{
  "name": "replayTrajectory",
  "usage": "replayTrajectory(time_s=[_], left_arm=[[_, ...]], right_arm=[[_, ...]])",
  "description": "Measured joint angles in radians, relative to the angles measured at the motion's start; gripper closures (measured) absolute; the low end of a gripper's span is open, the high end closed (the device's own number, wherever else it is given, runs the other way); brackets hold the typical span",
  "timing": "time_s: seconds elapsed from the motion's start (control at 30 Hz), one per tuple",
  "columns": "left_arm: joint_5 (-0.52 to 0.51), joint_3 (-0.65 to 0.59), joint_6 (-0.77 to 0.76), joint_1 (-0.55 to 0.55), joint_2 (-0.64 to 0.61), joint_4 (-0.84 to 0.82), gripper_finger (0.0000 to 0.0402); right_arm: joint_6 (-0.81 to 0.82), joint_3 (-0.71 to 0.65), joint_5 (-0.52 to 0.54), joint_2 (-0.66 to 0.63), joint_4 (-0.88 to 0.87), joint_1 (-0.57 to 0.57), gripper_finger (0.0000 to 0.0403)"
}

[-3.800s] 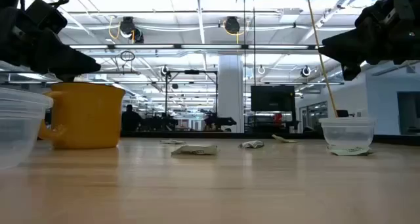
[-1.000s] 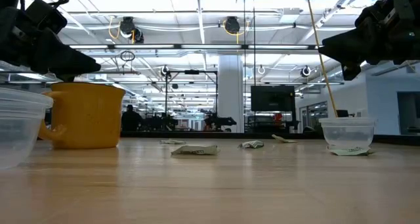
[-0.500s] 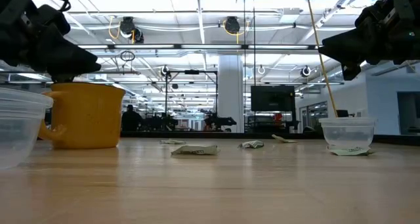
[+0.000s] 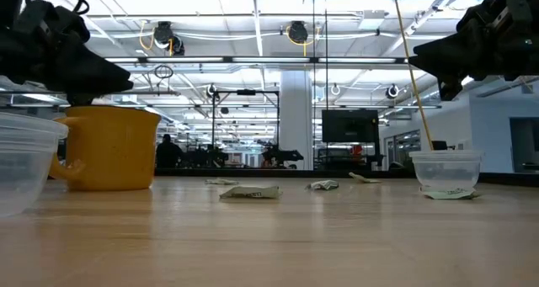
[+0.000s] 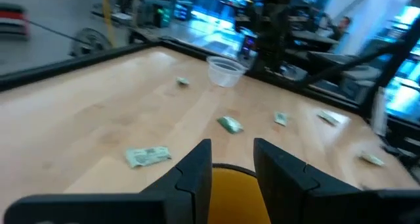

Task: Pick and place Stevia / Truvia into bins
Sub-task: Put the stevia packet into the top transparent container

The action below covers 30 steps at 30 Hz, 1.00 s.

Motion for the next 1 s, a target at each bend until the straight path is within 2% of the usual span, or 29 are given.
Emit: replayTrajectory(time_s=[0.17, 0.27, 0.47, 0.57, 0.7, 0.77, 0.9, 1.0], left_arm=[[-0.144, 0.000, 0.045, 0.012, 0.000, 0.047, 0.0284], [-0.150, 0.000, 0.083, 0.036, 0.000, 0.136, 0.0284], [-0.105, 0.002, 0.121, 0.106, 0.000, 0.283, 0.0284], [-0.069, 0.037, 0.139, 0.143, 0.008, 0.266, 0.0284], [-0.032, 0.131, 0.197, 0.193, 0.052, 0.174, 0.0284], [-0.032, 0.200, 0.223, 0.219, 0.093, 0.102, 0.0284], [-0.032, 0.336, 0.248, 0.274, 0.210, -0.069, 0.0284], [-0.038, 0.412, 0.275, 0.317, 0.309, -0.107, 0.0284]], right_arm=[[-0.049, 0.000, 0.003, 0.000, 0.011, 0.000, 0.0307], [-0.112, 0.000, 0.052, 0.005, 0.006, -0.004, 0.0307], [-0.105, 0.000, 0.265, 0.078, 0.020, -0.022, 0.0307], [-0.156, 0.000, 0.256, 0.125, 0.155, -0.034, 0.0307], [-0.205, 0.004, 0.151, 0.201, 0.373, -0.038, 0.0307], [-0.219, 0.027, 0.127, 0.244, 0.375, -0.038, 0.0307], [-0.255, 0.095, 0.158, 0.369, 0.327, -0.038, 0.0307], [-0.323, 0.189, 0.183, 0.479, 0.328, -0.049, 0.0307]])
